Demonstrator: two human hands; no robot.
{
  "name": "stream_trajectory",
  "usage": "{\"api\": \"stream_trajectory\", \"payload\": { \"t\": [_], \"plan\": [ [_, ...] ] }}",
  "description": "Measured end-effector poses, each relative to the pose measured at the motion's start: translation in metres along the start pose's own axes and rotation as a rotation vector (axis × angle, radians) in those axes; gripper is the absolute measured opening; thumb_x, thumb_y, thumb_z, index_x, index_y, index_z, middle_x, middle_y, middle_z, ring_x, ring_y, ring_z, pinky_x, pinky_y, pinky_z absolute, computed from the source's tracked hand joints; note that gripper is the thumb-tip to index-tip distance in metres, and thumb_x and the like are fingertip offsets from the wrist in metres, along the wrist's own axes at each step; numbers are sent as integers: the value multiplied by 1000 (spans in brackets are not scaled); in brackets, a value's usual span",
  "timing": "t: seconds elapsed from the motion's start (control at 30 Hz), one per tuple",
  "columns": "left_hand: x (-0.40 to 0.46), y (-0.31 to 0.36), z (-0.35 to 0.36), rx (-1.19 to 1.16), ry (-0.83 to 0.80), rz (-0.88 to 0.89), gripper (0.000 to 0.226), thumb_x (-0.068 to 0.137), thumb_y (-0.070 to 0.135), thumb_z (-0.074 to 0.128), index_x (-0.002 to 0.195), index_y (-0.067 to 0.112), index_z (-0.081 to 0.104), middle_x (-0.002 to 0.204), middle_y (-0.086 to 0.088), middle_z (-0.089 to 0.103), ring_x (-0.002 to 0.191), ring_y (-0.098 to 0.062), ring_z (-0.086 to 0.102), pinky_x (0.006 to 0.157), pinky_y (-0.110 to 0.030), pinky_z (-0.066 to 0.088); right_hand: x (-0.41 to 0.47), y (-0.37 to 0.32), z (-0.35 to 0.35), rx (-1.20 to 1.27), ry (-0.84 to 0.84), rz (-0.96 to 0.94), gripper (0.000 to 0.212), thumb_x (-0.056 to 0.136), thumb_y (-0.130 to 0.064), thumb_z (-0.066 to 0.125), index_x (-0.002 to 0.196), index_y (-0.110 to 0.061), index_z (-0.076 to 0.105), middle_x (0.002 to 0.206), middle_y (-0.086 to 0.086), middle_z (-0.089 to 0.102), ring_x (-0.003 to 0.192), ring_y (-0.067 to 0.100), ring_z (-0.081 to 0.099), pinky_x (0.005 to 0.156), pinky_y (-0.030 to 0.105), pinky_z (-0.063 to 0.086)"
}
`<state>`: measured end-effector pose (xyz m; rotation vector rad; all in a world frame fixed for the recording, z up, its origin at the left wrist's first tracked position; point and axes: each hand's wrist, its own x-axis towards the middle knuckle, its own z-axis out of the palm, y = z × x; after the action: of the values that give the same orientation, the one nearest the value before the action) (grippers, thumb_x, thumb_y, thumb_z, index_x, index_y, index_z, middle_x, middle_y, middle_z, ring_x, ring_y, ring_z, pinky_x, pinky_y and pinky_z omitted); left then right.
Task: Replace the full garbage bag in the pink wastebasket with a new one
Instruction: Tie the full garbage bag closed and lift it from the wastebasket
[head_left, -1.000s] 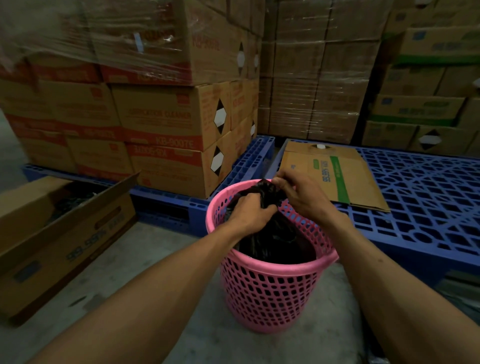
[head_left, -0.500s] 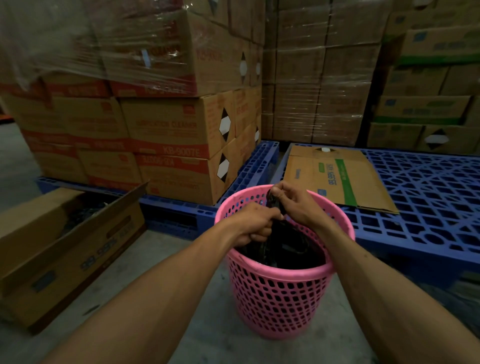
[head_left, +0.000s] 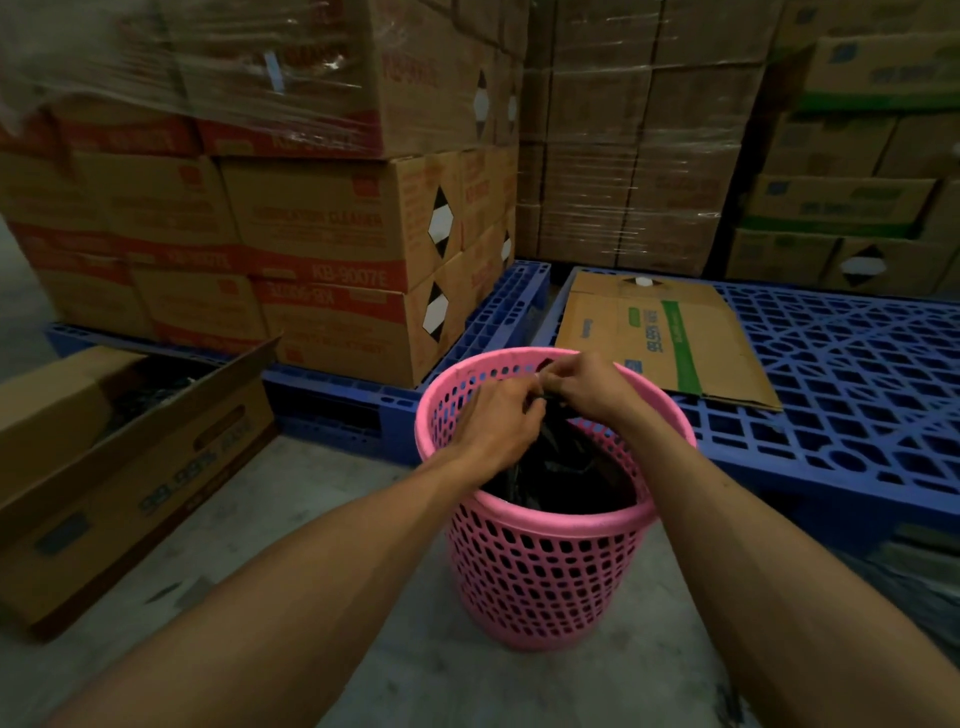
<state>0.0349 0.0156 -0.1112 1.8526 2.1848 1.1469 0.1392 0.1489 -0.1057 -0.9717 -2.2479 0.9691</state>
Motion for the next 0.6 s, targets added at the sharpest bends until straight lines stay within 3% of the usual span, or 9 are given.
{"api": "stream_trajectory", "payload": {
  "t": [0.07,0.17,0.2,0.27,0.4,0.53,0.6],
  "plan": [
    [8,7,-2,-201,-88,-231,18,92,20,61,84,7,69,60,-14,59,49,-20,50,50,-39,46,-1,2,2,-90,58,-57,24,97,-38,59,89,-21,73,79,-1,74,74,18,69,74,44,59],
    [17,20,-10,-920,-306,-702,19,97,12,54,78,10,56,46,0,28,32,-11,24,36,-21,19,-5,-1,1,-31,158,-137,25,101,-42,51,102,-22,67,77,-6,69,69,9,63,65,31,54],
    [18,21,-12,-1141,-339,-750,22,99,11,49,77,12,51,45,4,23,30,-8,19,34,-20,13,-8,-5,0,5,195,-179,25,103,-39,50,103,-21,66,75,-8,66,66,6,60,61,27,49],
    [19,20,-11,-1373,-349,-768,26,101,9,43,75,15,44,43,7,20,28,-6,16,31,-20,11,-10,-12,-5,52,269,-226,28,105,-37,47,107,-18,67,78,-7,65,69,3,58,61,21,42],
    [22,22,-5,-1485,-304,-792,29,101,9,38,74,17,37,42,6,21,27,-7,18,28,-19,12,-20,-17,-23,144,289,-66,44,102,-52,43,101,-19,73,88,-6,71,80,4,65,63,19,46],
    [25,27,1,-1423,-248,-772,28,102,8,36,75,17,38,47,4,24,29,-7,19,29,-18,15,-37,-15,-45,205,83,82,59,90,-68,53,92,-15,80,88,1,77,78,11,70,73,31,53],
    [26,27,2,-1367,-238,-760,26,102,8,36,77,16,41,51,3,25,30,-7,20,29,-18,17,-43,-13,-52,252,-25,108,54,90,-61,60,96,-11,80,91,8,78,78,15,70,76,34,52]
  ]
}}
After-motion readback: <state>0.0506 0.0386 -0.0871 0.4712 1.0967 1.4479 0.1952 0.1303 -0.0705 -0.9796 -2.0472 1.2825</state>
